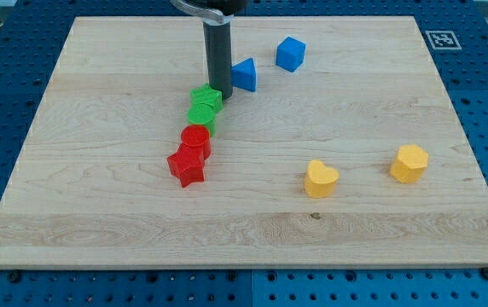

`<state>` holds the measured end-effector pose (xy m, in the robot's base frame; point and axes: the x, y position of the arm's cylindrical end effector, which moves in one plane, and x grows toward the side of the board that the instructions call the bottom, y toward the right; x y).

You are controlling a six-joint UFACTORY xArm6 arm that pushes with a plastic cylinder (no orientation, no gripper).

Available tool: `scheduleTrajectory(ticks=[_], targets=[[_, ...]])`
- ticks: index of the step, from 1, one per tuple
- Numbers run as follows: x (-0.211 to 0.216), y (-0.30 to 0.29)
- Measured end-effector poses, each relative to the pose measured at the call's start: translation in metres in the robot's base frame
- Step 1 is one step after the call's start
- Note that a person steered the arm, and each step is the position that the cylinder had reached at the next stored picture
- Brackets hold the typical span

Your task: Move your arm towards the yellow hexagon

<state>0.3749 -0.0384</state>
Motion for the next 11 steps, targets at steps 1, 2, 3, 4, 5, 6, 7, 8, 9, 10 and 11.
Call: scheduleTrajectory(ticks=[1, 2, 3, 4, 5, 6, 7, 8, 9, 10, 11], targets=[[0.0, 0.0], [0.005, 0.03], [0.012, 0.057], [0.026, 0.089], [0.051, 0.132], [0.069, 0.158], [0.08, 0.171], [0.077, 0.177], [0.077, 0.206], [0.078, 0.235], [0.097, 0.261]])
